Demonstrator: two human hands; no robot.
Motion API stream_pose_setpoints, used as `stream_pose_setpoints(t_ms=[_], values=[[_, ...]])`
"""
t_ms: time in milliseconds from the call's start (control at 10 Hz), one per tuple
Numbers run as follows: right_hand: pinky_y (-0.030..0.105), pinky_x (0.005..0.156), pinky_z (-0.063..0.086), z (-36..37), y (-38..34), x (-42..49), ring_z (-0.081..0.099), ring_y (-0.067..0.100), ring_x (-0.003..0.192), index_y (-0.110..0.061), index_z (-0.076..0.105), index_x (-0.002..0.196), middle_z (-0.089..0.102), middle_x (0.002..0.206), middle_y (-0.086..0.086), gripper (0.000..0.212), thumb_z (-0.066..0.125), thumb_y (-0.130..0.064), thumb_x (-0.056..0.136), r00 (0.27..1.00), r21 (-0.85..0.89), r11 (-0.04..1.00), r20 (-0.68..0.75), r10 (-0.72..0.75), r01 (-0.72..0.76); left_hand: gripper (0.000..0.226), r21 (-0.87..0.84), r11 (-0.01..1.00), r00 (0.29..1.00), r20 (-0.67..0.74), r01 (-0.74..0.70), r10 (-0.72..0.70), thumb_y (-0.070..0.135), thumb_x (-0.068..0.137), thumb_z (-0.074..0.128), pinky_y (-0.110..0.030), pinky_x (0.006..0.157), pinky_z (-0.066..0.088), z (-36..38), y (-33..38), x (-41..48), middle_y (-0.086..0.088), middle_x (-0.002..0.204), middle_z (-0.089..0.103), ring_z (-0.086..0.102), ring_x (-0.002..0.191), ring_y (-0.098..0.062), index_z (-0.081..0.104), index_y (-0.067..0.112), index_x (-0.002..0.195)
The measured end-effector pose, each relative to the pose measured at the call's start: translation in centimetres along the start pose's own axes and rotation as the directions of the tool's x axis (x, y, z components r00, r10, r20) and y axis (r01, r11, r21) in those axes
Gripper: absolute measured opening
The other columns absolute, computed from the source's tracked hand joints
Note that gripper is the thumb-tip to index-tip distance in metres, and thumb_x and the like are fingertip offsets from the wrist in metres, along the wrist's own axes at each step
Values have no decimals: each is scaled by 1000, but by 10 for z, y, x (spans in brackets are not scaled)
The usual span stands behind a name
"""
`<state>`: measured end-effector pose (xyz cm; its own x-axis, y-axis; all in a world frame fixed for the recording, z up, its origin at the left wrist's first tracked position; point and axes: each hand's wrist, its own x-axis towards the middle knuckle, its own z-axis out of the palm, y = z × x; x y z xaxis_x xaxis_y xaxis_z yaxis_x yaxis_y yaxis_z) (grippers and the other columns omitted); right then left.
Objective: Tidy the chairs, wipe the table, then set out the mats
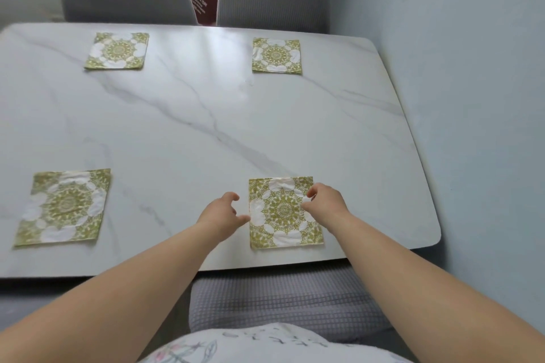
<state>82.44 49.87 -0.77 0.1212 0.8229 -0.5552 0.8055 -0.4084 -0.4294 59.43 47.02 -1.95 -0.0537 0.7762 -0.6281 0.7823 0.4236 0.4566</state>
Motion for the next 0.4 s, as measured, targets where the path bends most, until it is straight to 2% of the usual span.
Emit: stream_pose_setpoints(t_ms=[100,300,400], values=[[34,86,51,-6,2,16,58,21,102,-12,58,117,60,117,6,30,63,-17,88,999,17,1000,-40,27,-26,46,39,995,993,-67,-92,94,33,93,56,-32,86,48,-10,9,14,-3,119,57,57,103,-21,45,22,135],[39,95,47,-12,4,65,56,25,111,-13,54,127,57,125,8,40,65,-16,89,998,59,997,-18,60,-59,39,156,973,980,-80,-168,182,29,96,50,-36,95,44,-9,32,62,-7,128,49,53,113,-24,46,24,135],[39,91,49,-8,7,87,59,25,102,-17,57,105,61,114,6,22,68,-15,85,999,29,999,5,45,-45,34,193,970,986,-54,-147,160,30,94,53,-35,93,43,-5,37,81,-5,127,45,50,115,-25,50,23,128]])
